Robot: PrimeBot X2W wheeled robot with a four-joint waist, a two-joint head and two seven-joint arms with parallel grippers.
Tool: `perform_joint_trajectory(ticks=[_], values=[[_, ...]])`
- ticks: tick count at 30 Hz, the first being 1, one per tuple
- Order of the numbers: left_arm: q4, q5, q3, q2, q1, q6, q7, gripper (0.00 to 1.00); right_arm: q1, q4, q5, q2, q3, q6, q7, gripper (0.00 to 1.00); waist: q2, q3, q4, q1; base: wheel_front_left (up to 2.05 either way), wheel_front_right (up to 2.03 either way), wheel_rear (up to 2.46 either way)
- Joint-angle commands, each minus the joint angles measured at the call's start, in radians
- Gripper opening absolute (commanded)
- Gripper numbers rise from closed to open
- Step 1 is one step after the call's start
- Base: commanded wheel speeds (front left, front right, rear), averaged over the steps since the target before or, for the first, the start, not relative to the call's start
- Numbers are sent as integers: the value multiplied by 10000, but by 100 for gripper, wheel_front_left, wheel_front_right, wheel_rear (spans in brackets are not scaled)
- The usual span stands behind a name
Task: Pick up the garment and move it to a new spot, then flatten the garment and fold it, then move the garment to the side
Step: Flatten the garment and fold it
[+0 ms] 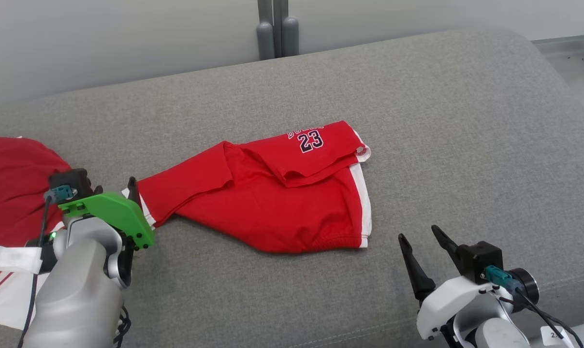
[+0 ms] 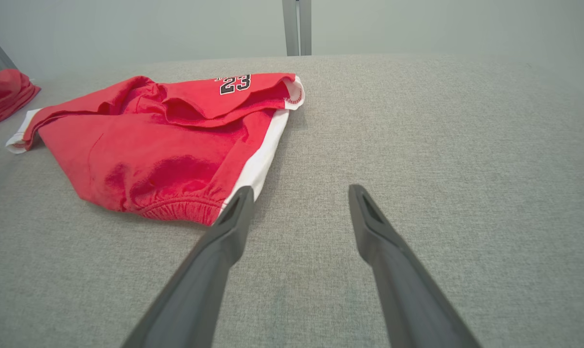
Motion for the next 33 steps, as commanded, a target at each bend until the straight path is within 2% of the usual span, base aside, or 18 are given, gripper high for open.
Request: perform_joint_trajectory(ticks=[1,6,10,17,26,29,33], values=[[-138,114,-123,-42,-38,-122,-69,100,159,35,-61,-16,-26,-6,18,100,0,-210,95,0,0,0,0],[-520,430,-635,-270,-186,-401,62,100,297,61,-11,-14,73,-5,50,100,0,-470,52,0,0,0,0],[-926,877,-1321,-551,-344,-659,473,100,383,1,43,-20,171,-6,51,100,0,-540,-239,0,0,0,0],[-1423,1309,-2145,-970,-657,-825,1300,100,275,-151,68,-16,212,-6,35,100,0,-202,-1269,0,0,0,0],[-1613,1697,-2823,-1127,-1109,-879,1956,100,54,-88,325,-11,342,-7,-256,100,0,680,-2809,0,0,0,0],[-1524,1816,-2994,-1121,-1243,-864,2194,100,-24,-11,432,-3,375,-5,-382,100,0,955,-3168,0,0,0,0],[-1294,2075,-3330,-1076,-1462,-840,2567,100,-54,83,572,-3,216,-5,-616,100,0,1312,-3295,0,0,0,0]])
